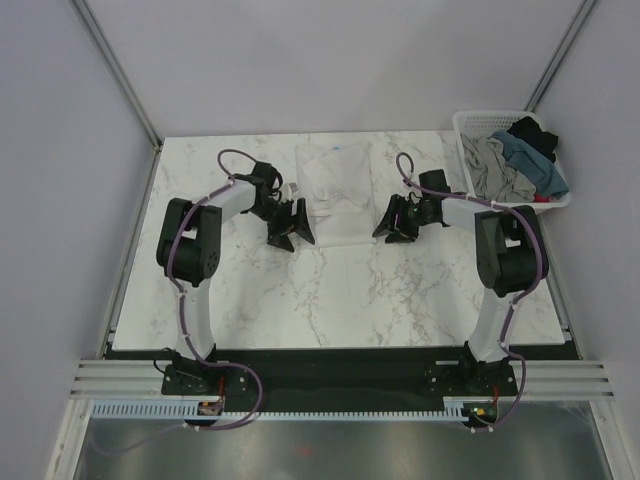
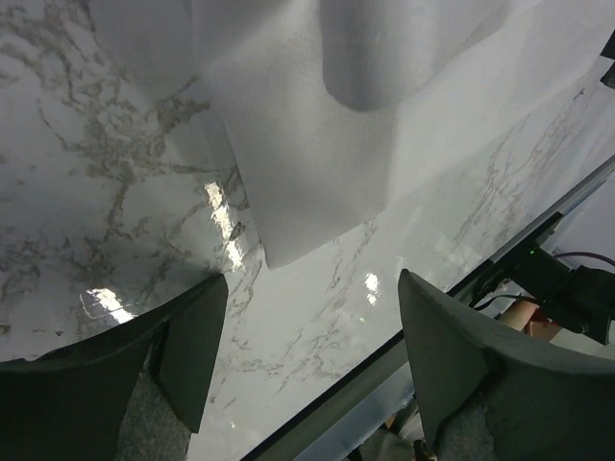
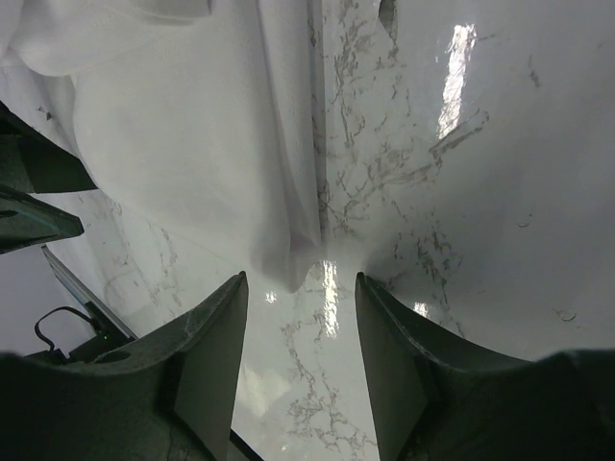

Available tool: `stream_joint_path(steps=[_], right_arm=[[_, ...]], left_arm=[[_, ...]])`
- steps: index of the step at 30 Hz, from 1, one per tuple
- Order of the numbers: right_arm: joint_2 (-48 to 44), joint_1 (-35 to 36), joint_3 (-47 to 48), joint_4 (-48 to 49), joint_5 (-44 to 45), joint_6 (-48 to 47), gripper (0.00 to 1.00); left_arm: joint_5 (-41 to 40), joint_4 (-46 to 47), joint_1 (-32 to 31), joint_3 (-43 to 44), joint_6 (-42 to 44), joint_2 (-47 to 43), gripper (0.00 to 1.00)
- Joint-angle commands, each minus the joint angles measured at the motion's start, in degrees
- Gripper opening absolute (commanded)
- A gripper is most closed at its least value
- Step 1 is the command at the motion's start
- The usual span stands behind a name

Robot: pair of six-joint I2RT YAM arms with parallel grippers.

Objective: Fold and stack the t-shirts
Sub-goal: Fold the tshirt

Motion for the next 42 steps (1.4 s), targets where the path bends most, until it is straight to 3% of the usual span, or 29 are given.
stream_joint_path(steps=[1,6,10,15,18,19,20,21,22,25,35,42], right_arm=[[1.5,0.3,0.9,1.5,-0.8,0.6,0.57],[2.9,0.7,1.6,1.9,-1.3,1.0,0.55],[3.9,1.1,1.8,2.8,-1.9,1.7,0.52],[4.8,1.8,2.3,3.9,-2.9,2.2,0.38],[5.0,1.9,2.0,4.2,-3.4,2.4,0.26],[4.7,1.9,1.8,4.2,-3.4,2.1,0.17],[4.3,1.8,1.7,4.2,-3.4,1.9,0.14],[3.2,1.8,1.7,4.2,-3.4,1.7,0.11],[2.4,1.7,1.7,4.1,-3.6,1.4,0.05],[-1.5,1.3,1.5,3.5,-3.2,1.1,0.0],[-15.9,1.1,-6.6,1.5,-3.9,2.8,0.0],[-24.7,1.1,-13.5,1.3,-4.1,5.0,0.0]], left_arm=[[-0.4,2.0,0.1,2.1,-1.2,2.9,0.78],[0.5,2.3,0.1,2.3,-1.5,4.1,0.72],[1.5,2.6,0.1,1.7,-1.7,4.6,0.59],[2.5,3.2,0.1,1.6,-1.8,4.8,0.47],[2.9,3.7,0.1,1.6,-1.9,4.8,0.35],[3.0,3.8,0.1,1.6,-1.8,4.7,0.16],[2.8,3.9,0.1,1.5,-1.9,4.5,0.04],[2.7,3.7,0.1,1.6,-1.7,3.6,0.02],[2.7,3.5,0.2,1.5,-1.6,2.9,0.02],[2.8,3.2,0.2,0.4,-1.9,-1.5,0.02],[3.0,3.2,0.3,-6.7,-2.0,-18.2,0.02],[3.0,3.2,0.3,-12.0,-2.0,-25.0,0.02]])
